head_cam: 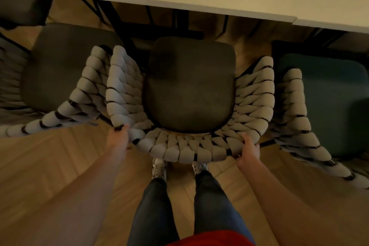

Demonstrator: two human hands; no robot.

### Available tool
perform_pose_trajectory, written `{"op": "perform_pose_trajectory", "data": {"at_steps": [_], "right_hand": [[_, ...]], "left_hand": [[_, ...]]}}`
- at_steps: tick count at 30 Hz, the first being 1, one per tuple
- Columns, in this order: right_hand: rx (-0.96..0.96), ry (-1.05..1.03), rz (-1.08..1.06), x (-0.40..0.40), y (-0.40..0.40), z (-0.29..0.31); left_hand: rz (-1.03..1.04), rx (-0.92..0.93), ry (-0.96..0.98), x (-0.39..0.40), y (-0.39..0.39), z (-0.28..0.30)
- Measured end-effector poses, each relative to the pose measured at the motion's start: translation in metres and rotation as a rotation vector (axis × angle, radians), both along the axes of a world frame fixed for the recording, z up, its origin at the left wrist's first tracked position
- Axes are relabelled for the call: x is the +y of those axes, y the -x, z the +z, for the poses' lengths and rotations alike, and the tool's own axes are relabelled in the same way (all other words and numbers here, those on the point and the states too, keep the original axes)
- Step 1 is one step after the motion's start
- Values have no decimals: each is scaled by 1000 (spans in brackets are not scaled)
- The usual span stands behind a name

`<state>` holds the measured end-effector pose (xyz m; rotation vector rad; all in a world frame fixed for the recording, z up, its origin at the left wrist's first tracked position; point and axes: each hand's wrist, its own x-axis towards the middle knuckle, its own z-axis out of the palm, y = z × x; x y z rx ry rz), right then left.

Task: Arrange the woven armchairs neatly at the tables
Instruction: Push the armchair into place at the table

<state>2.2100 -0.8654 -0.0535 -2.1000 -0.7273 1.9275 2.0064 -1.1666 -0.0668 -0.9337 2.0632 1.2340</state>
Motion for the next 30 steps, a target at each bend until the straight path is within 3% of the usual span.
{"op": "perform_pose_trajectory", "data": {"at_steps": [6,11,30], "right_hand": [[-30,-121,-81,-13,6,-1],[-3,-139,-107,-21,7,0],[12,-193,-40,-2,-7,1]], "left_hand": [[-76,-15,-32,-11,37,-8],[-148,-41,51,-12,57,-11],[-207,-14,118,1,46,-15]]}}
